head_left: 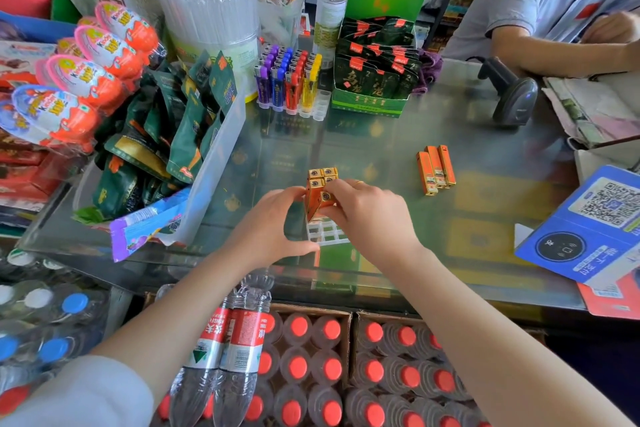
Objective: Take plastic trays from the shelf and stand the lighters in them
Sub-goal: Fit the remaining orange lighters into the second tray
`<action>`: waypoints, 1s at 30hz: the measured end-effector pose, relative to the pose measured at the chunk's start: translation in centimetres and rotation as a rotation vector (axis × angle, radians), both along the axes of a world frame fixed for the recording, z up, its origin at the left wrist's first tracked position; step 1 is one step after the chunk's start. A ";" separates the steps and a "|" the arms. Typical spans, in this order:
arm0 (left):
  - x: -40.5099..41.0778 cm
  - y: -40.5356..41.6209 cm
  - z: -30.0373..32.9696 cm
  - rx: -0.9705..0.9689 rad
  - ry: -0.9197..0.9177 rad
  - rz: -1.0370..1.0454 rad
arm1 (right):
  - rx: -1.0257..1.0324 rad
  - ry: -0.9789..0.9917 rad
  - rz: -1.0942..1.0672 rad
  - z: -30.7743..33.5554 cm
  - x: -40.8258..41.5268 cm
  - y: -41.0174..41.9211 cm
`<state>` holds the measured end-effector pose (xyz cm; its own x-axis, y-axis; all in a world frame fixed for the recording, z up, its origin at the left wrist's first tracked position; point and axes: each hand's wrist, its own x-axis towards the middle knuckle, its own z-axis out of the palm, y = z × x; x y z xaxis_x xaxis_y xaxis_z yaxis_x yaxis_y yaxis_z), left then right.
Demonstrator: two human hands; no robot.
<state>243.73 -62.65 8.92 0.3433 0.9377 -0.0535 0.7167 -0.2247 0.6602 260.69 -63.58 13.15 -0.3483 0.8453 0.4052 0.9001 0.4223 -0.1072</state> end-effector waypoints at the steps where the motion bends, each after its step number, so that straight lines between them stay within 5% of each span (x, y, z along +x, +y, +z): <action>1: 0.0 0.1 0.0 -0.002 0.001 -0.002 | 0.033 -0.048 -0.032 -0.2 -0.4 -0.1; 8: 0.4 0.6 0.7 -0.004 0.008 -0.001 | 0.170 -0.045 -0.136 -1.8 -0.8 -0.2; 14: 0.9 1.0 0.7 -0.008 0.018 -0.012 | 0.241 -0.061 -0.002 -2.3 0.1 0.4; 18: 1.4 1.2 0.7 -0.018 0.008 -0.023 | -0.005 0.206 0.156 -0.9 1.9 0.7; 22: 2.3 1.3 1.1 -0.042 0.015 -0.009 | -0.139 0.486 -0.285 -0.9 6.2 1.9; 25: 2.9 1.6 1.5 -0.041 0.009 -0.018 | -0.282 0.316 -0.594 -2.0 9.6 3.6; 30: 3.5 2.2 1.6 -0.029 0.031 -0.021 | -0.377 0.150 -0.679 -2.5 10.6 4.6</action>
